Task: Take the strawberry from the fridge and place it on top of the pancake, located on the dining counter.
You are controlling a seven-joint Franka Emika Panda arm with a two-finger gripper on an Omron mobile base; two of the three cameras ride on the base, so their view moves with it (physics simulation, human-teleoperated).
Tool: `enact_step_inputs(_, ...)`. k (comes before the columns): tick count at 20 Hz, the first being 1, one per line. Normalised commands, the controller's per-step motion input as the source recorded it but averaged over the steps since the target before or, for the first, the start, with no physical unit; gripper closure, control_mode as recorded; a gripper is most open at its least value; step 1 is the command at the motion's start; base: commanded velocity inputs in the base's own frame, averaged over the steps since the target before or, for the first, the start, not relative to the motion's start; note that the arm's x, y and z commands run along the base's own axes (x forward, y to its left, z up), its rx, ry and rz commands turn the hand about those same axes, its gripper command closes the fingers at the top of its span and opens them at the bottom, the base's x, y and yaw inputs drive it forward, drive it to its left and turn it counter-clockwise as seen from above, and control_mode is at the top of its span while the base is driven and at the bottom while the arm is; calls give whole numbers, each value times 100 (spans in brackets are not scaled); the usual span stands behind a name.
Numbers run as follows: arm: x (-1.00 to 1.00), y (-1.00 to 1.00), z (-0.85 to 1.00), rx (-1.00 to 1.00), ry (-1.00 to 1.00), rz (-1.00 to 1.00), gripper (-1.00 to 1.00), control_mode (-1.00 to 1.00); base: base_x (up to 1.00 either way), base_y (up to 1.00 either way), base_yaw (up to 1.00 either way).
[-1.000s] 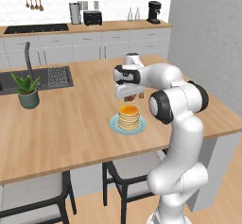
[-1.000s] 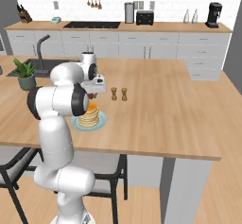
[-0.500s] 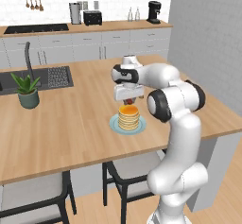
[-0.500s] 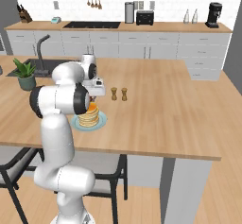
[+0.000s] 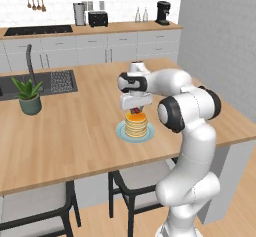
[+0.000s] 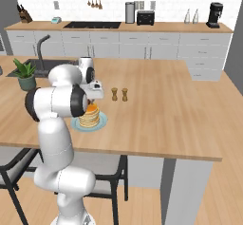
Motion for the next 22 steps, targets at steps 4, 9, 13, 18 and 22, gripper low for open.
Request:
enact_step_inputs(4, 55, 0, 0, -2, 0, 0, 100, -100, 0, 0, 0)
enact_step_inputs(9, 2, 0, -9, -1, 1, 0, 100, -100, 0, 0, 0)
enact_step_inputs(13, -2, 0, -4, -1, 1, 0, 100, -100, 0, 0, 0)
enact_step_inputs(18, -6, 0, -6, -2, 0, 0, 100, -100, 0, 0, 0)
enact_step_inputs(22, -17, 1, -29, -2, 0, 0, 100, -100, 0, 0, 0)
